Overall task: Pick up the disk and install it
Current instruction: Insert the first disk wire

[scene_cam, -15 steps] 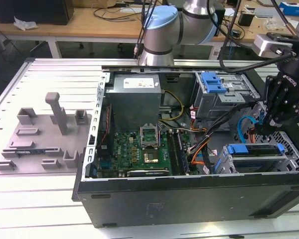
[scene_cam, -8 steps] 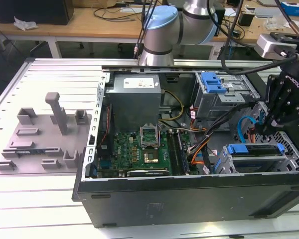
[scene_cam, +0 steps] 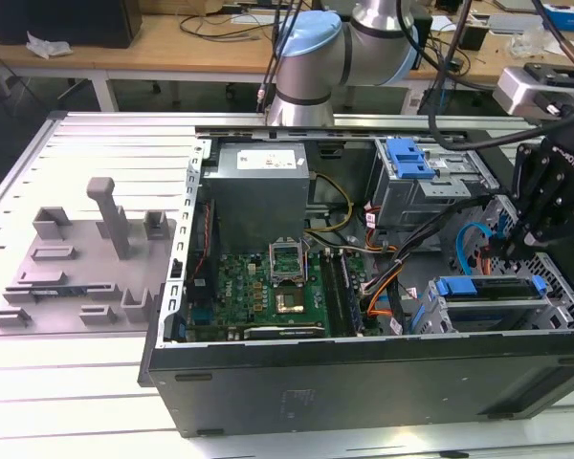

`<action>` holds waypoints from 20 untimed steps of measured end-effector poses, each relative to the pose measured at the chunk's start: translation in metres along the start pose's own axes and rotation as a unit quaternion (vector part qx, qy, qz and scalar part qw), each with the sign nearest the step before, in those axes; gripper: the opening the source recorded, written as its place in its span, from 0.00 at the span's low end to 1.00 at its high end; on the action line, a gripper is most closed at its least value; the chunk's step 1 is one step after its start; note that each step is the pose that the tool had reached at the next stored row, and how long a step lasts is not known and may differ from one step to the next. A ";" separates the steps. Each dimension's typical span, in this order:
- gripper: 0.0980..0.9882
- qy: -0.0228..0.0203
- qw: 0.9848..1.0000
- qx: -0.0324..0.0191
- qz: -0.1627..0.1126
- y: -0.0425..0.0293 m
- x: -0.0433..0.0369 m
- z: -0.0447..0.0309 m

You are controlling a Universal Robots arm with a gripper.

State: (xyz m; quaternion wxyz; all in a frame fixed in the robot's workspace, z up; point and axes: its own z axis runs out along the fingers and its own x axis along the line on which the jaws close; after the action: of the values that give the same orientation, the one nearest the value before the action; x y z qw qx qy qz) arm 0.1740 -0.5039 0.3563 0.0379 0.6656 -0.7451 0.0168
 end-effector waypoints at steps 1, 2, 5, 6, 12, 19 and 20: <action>0.08 -0.001 1.000 0.000 -0.001 0.0000 0.0012 0.0001; 0.08 -0.003 1.000 0.000 -0.002 0.0001 0.0029 0.0002; 0.08 -0.008 1.000 0.002 -0.013 0.0009 0.0063 0.0002; 0.08 -0.010 1.000 0.003 -0.017 0.0013 0.0068 0.0001; 0.08 -0.014 0.999 0.007 -0.030 0.0030 0.0114 -0.0008; 0.08 -0.037 0.999 0.012 -0.033 0.0038 0.0218 -0.0002; 0.08 -0.037 0.999 0.012 -0.033 0.0037 0.0225 -0.0001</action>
State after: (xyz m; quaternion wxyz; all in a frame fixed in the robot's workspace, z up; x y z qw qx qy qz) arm 0.1678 -0.5258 0.3583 0.0025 0.6906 -0.7232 0.0000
